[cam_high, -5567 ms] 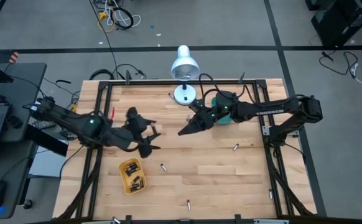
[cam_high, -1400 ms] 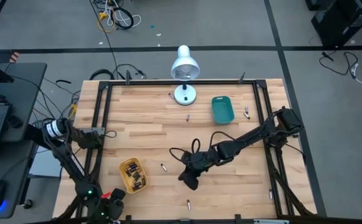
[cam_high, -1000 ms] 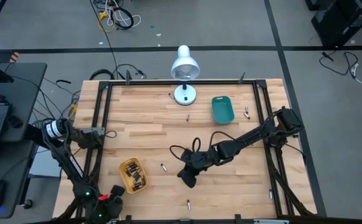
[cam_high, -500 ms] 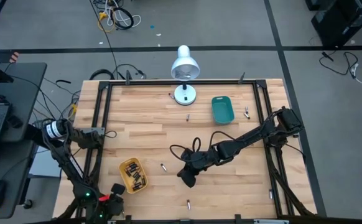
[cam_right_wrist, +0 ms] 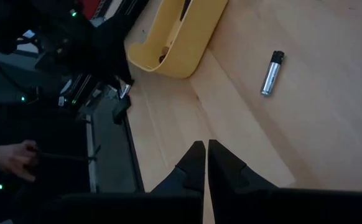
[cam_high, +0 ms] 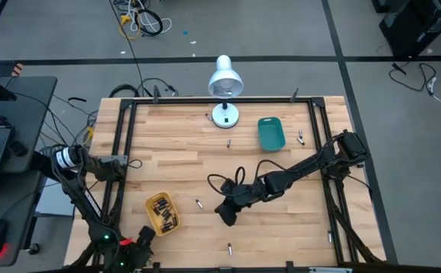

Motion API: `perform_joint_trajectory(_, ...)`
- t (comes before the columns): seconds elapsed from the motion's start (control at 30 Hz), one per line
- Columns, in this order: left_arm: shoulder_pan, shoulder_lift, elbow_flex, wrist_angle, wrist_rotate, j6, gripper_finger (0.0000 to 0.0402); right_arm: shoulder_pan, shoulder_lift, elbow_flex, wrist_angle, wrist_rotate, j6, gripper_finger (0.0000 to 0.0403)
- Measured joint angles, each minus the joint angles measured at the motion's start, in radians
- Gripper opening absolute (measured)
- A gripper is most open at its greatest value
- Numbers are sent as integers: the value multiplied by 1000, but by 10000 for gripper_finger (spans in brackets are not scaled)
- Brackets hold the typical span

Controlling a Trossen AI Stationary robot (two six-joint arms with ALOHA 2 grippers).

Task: Sort batteries
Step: Put the silver battery into the green bin

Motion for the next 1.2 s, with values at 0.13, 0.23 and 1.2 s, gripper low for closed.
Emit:
perform_joint_trajectory(0.13,5,0,0,34,-15,95,243,6,0,0,1,20,30,6)
perform_joint_trajectory(0.23,15,0,1,48,-5,150,243,14,0,0,3,25,47,6)
perform_joint_trajectory(1.2,63,49,-3,94,92,128,159,78,0,0,14,200,163,0)
